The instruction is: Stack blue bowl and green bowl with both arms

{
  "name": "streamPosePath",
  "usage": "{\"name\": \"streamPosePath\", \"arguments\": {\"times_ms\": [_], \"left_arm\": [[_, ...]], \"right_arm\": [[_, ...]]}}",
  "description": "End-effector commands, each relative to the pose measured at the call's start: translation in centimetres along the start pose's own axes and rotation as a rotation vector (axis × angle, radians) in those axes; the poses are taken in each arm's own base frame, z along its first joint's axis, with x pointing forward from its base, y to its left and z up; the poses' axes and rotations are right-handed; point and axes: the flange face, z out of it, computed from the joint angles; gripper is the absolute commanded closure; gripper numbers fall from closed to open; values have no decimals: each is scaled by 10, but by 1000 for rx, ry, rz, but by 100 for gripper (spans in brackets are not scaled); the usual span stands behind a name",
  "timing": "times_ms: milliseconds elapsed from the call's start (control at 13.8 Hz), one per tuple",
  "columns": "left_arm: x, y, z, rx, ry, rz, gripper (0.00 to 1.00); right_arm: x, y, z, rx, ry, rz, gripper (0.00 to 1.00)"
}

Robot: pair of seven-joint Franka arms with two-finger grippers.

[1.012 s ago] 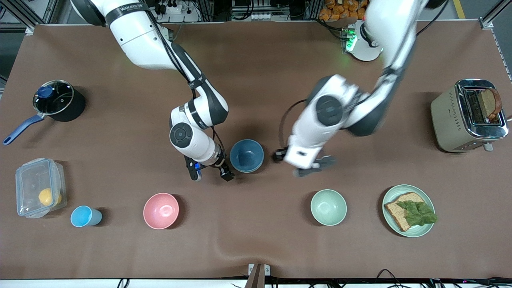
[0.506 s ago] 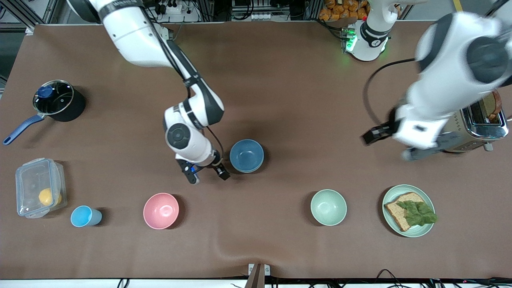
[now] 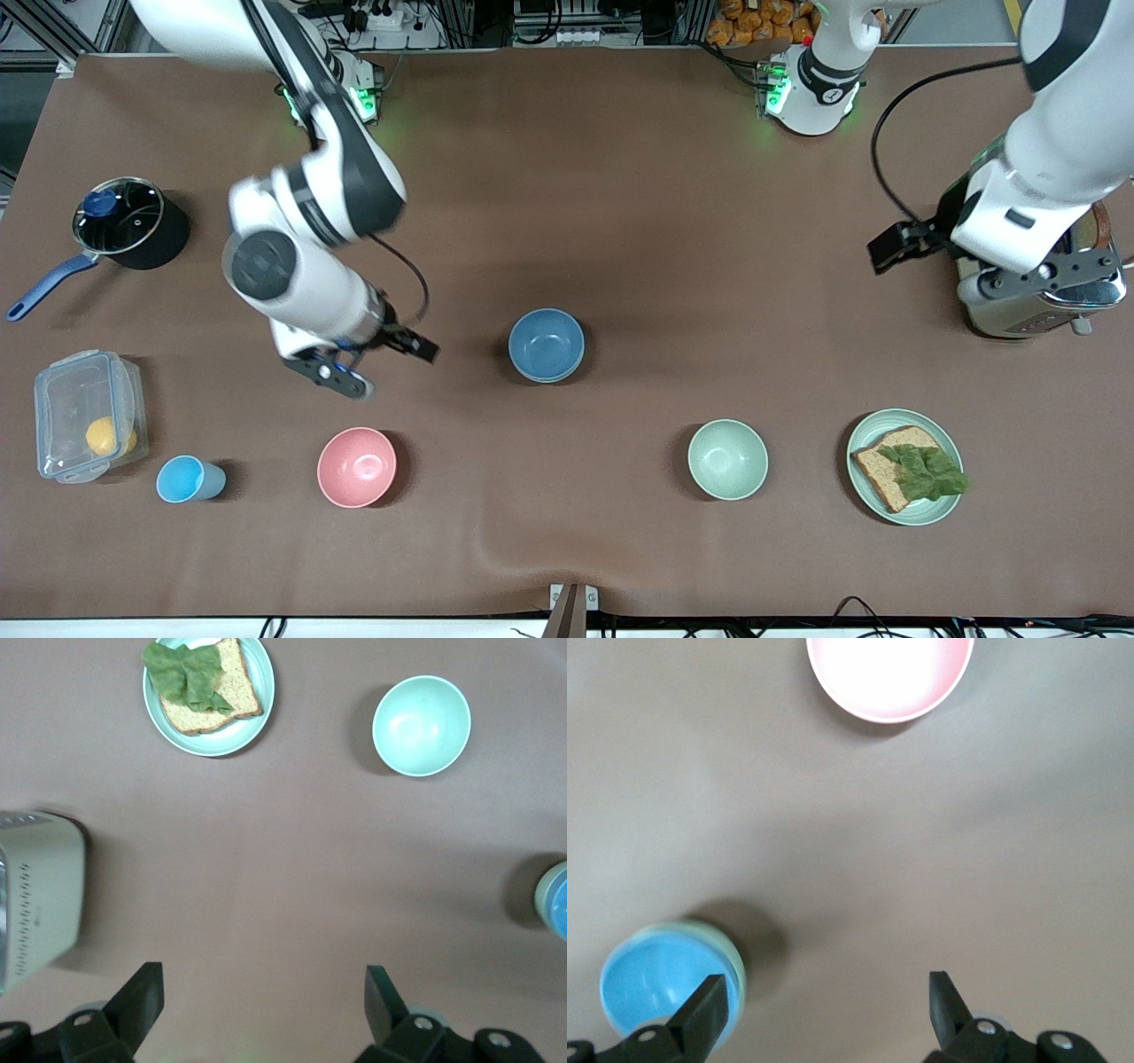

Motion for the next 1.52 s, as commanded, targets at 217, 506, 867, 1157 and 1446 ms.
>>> {"name": "streamPosePath", "arguments": {"times_ms": [217, 506, 867, 1157, 1446], "left_arm": [[-26, -52, -15, 13, -7, 121, 0], [-37, -54, -20, 14, -3, 138, 0], [-34, -69, -23, 9, 2, 141, 0], [-29, -71, -20, 11, -1, 136, 0], [-26, -67, -23, -27, 0, 133, 0]], "right_arm": [[14, 150, -124, 2, 7, -325, 0], [9, 219, -174, 12, 30, -415, 0], [3, 252, -199, -84, 53, -425, 0], [5, 260, -200, -83, 48, -402, 0], [4, 252, -211, -73, 72, -395, 0]]}}
